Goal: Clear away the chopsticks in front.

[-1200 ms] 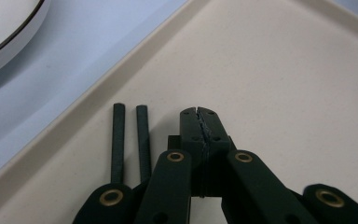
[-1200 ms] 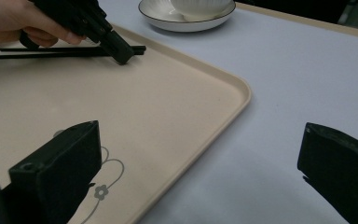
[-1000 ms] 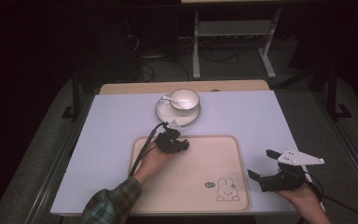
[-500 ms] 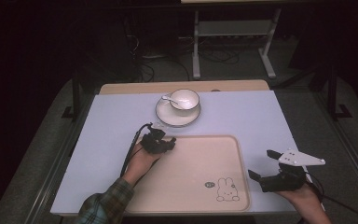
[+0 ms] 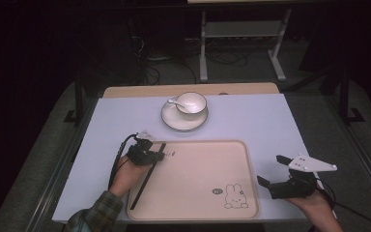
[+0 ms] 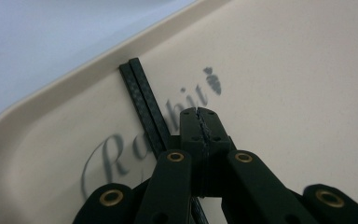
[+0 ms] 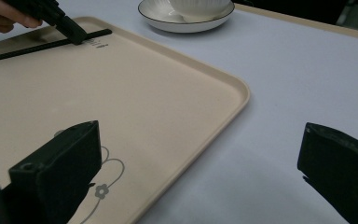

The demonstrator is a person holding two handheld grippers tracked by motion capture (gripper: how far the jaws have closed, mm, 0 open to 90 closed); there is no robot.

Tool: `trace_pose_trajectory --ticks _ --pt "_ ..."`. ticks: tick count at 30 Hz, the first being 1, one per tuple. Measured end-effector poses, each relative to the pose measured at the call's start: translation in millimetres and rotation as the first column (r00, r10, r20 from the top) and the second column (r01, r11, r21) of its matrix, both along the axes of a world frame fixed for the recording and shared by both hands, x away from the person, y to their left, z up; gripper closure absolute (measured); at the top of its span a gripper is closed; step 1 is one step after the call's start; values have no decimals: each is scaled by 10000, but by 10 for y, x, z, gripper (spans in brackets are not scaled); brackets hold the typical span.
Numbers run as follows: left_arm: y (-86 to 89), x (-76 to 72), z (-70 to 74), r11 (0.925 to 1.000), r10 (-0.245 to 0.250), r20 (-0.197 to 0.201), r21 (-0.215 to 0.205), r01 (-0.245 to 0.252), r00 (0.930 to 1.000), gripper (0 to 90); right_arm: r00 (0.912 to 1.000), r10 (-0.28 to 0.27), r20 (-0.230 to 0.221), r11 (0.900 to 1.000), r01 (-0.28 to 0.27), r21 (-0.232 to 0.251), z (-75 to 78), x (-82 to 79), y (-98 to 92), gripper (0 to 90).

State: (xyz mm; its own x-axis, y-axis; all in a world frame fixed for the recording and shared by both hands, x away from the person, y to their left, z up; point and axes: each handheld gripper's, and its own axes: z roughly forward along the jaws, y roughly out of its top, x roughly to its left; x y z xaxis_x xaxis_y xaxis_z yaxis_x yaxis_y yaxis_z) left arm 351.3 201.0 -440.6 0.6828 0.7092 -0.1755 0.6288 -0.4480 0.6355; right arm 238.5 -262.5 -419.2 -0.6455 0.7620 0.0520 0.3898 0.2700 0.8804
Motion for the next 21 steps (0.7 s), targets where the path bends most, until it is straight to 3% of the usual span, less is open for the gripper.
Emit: trace_pose_trajectory --ticks 14,21 --pt "310 -113 18 9984 570 -194 55 -569 9982 893 10000 -21 -17 10000 21 -43 -5 2 3 0" --pt "310 -106 33 9991 373 -57 187 -372 9993 876 10000 -16 -36 10000 16 -34 -5 3 5 0"
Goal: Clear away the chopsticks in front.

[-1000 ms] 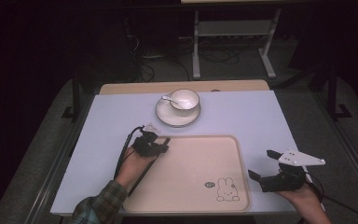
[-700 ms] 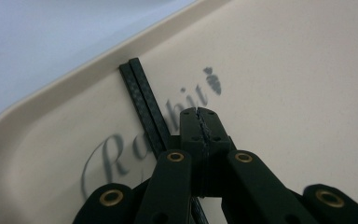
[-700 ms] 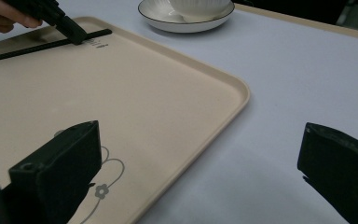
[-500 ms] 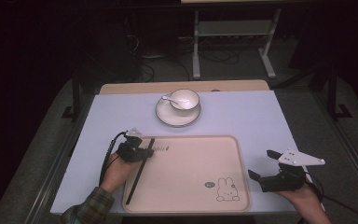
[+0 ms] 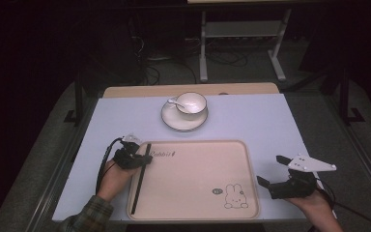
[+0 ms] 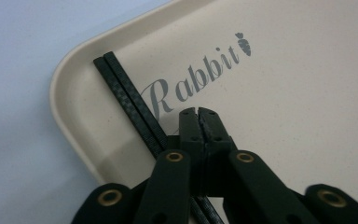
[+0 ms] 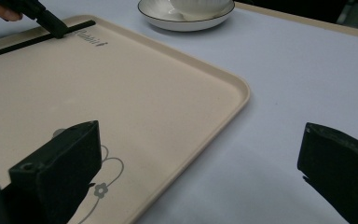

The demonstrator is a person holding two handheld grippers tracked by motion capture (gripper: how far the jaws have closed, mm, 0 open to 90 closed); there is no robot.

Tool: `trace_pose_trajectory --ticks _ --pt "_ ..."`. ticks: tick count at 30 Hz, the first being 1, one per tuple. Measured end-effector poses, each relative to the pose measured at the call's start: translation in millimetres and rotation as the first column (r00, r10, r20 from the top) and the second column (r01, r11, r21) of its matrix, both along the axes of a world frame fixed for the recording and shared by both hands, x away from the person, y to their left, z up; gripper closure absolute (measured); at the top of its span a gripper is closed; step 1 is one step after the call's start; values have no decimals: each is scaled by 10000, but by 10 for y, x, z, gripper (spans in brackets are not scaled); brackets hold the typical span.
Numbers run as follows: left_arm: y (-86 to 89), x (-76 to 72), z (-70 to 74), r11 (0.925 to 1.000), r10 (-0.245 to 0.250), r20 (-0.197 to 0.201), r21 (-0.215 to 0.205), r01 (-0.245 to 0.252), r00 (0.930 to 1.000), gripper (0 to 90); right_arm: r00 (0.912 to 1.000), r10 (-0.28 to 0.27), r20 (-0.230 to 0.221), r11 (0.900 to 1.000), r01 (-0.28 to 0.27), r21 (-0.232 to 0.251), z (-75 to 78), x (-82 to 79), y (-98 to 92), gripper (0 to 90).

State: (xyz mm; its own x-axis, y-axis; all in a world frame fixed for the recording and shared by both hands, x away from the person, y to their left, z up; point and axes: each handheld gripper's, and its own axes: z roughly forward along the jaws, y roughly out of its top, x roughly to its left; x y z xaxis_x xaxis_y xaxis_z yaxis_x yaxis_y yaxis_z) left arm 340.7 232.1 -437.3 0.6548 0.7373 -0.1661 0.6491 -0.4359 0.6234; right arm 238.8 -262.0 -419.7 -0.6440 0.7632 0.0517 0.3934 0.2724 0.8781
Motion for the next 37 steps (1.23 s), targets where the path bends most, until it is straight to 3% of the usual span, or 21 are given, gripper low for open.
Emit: trace_pose_trajectory --ticks 4,10,16,21,24,29,33,37 --pt "37 -38 99 9993 -316 613 -200 329 9976 807 10000 18 -8 10000 -18 -11 -2 2 1 0" --pt "162 -150 192 9979 -490 1246 -370 540 9910 585 10000 17 2 10000 -17 -15 -3 11 4 0" --pt "321 -298 234 9969 -256 1710 -691 379 9849 383 10000 48 21 10000 -48 -50 -1 32 16 0" --pt "465 -431 237 9961 -322 2268 -733 501 9734 243 10000 48 45 10000 -48 -39 1 50 26 0" --pt "579 -530 226 9954 -213 2424 -856 432 9699 169 10000 21 89 10000 -21 -43 5 60 25 0" --pt "691 -628 195 9954 -133 2472 -886 363 9689 152 9999 -24 108 10000 24 -10 8 60 19 0" --pt "699 -625 194 9953 -99 2513 -904 336 9679 152 9999 -43 149 10000 44 -29 11 61 24 0" --pt "697 -612 167 9972 -168 2480 -664 342 9686 152 9997 -61 244 10000 59 80 17 59 12 0"
